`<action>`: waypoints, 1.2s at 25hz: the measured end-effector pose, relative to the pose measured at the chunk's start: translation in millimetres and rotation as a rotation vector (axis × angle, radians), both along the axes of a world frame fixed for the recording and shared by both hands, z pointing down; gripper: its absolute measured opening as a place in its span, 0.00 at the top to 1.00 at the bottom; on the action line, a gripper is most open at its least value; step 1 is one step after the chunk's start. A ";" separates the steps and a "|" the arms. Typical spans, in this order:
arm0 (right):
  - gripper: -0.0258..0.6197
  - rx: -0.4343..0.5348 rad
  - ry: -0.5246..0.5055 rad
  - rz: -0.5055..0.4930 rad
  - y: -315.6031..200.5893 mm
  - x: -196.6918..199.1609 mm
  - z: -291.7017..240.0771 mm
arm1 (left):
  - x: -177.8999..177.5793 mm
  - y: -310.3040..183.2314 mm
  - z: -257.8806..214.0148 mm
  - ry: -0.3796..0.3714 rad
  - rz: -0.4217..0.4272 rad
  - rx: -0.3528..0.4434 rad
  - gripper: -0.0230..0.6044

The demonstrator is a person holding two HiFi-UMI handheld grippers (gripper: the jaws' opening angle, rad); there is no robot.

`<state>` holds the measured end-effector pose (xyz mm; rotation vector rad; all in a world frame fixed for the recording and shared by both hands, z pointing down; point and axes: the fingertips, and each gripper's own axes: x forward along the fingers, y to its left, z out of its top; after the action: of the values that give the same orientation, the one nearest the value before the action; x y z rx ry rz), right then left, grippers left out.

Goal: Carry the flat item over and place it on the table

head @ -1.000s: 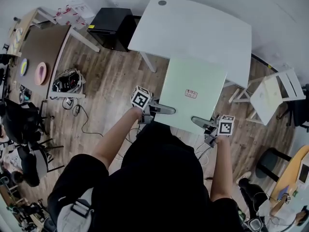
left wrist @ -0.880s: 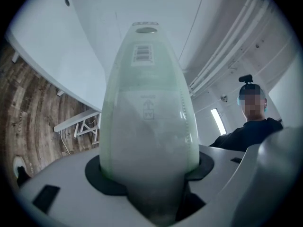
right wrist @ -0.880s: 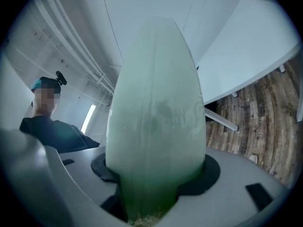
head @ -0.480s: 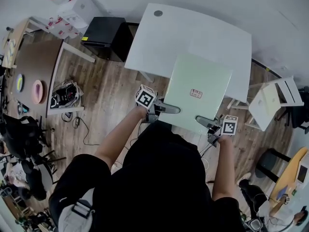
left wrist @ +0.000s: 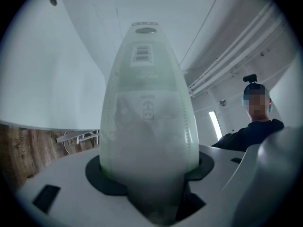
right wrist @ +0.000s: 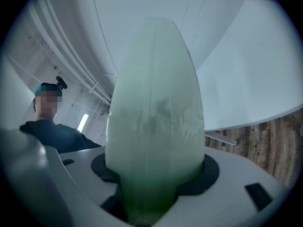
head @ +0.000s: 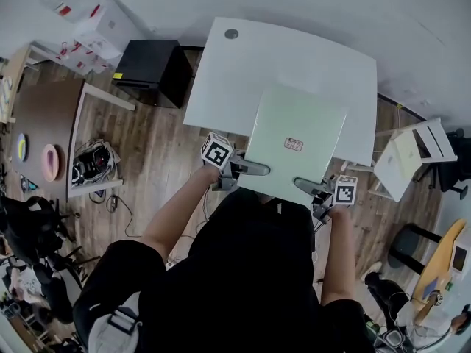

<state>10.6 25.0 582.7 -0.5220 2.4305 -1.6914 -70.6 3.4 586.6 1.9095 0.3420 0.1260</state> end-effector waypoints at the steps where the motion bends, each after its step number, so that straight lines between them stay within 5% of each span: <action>1: 0.50 0.002 0.000 0.001 -3.2 0.0 0.3 | 0.1 -3.1 0.0 -0.002 -0.001 -0.001 0.48; 11: 0.50 -0.006 -0.034 -0.016 -38.5 12.9 18.0 | 13.3 -38.6 15.2 -0.021 -0.034 -0.028 0.48; 16: 0.50 0.009 -0.036 -0.024 -71.4 32.9 22.3 | 32.1 -69.2 19.6 -0.036 -0.017 0.018 0.49; 30: 0.50 -0.112 -0.037 -0.081 -176.1 88.6 75.2 | 85.3 -170.6 77.2 -0.099 -0.088 -0.094 0.49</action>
<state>99.2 -151.1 657.9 -0.4069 2.3715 -1.8610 14.7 -167.2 663.8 1.8147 0.1936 0.1434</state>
